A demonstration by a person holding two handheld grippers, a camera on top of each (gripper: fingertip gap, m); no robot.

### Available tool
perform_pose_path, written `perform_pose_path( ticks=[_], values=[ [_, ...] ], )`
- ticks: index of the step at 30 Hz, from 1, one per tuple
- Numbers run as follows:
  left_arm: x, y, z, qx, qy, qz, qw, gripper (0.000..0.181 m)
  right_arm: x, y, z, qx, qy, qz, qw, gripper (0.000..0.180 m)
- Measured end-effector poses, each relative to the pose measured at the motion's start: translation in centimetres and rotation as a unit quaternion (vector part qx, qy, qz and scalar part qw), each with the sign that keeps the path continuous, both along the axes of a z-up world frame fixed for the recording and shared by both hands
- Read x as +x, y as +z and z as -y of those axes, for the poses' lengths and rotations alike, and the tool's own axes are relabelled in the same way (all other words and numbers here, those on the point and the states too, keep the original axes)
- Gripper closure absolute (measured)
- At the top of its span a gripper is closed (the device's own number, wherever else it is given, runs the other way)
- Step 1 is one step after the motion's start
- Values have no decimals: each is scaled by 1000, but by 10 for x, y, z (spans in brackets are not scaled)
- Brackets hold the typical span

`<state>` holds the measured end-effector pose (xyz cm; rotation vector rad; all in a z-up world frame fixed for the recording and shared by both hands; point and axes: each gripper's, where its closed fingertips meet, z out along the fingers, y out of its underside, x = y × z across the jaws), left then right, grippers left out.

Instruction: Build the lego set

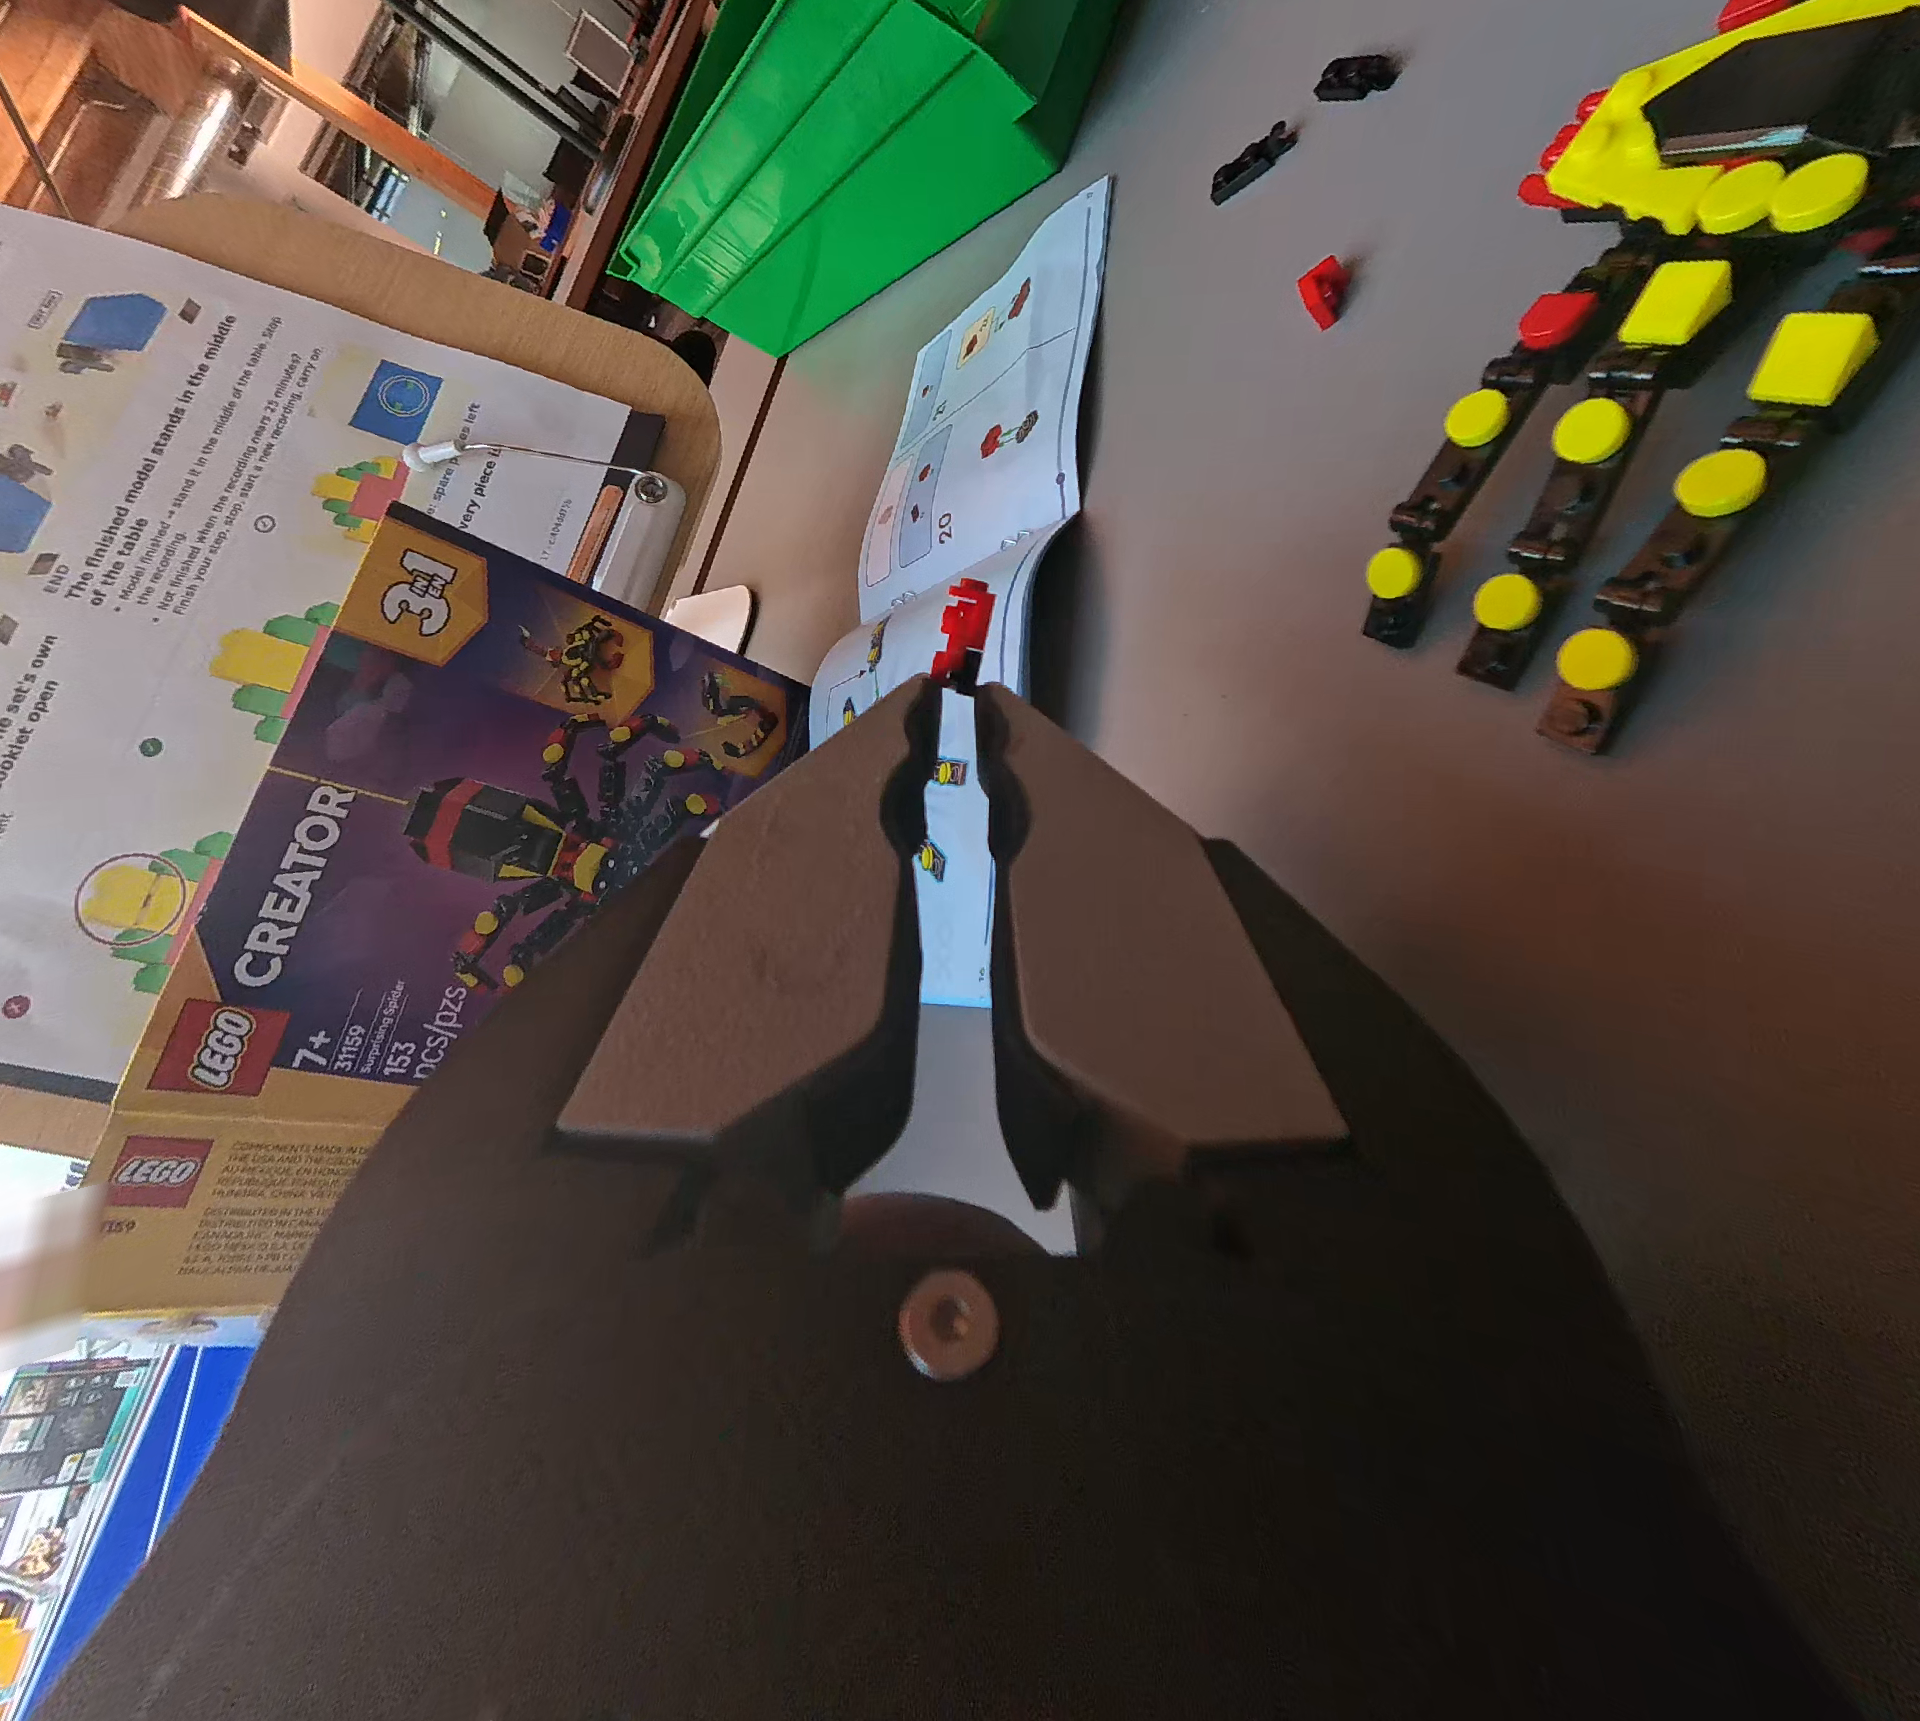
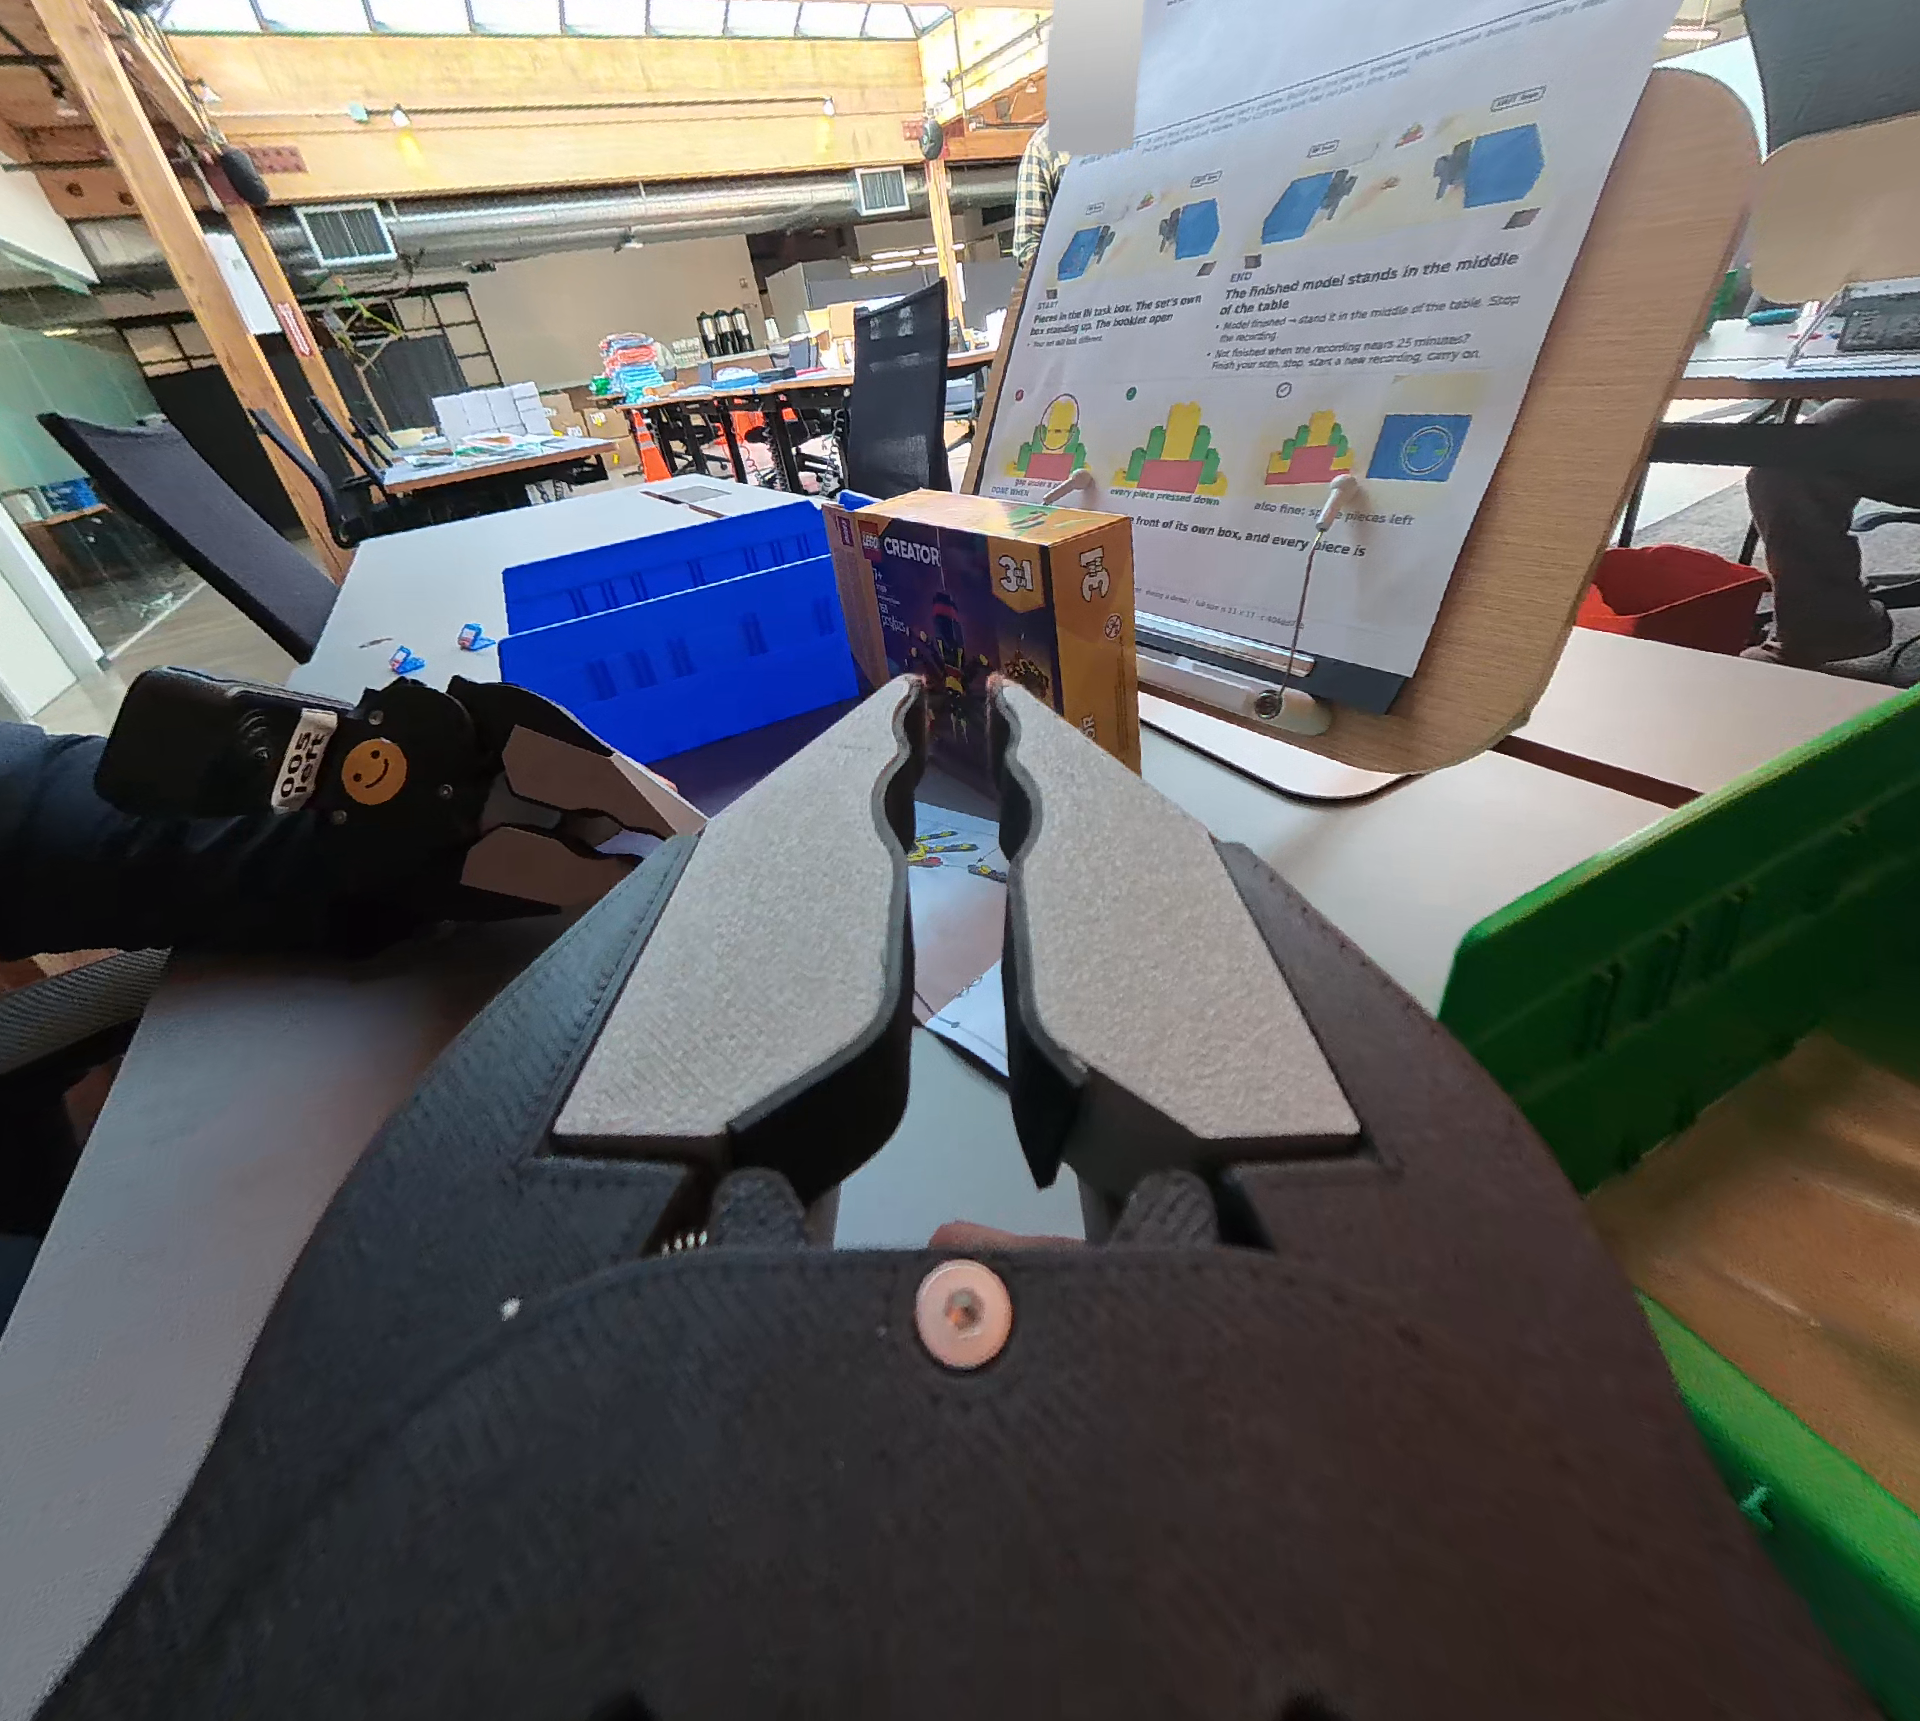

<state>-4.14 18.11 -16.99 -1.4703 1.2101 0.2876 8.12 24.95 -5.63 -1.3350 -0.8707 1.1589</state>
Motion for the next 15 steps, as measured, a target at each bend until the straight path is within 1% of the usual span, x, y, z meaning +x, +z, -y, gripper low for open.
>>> perform_pose_path(
  ticks=[15],
  values=[
    [0,-2,-1,-1,0,1,1000,177,-6,-5,3,1,11,15,1000,172]
  ],
)
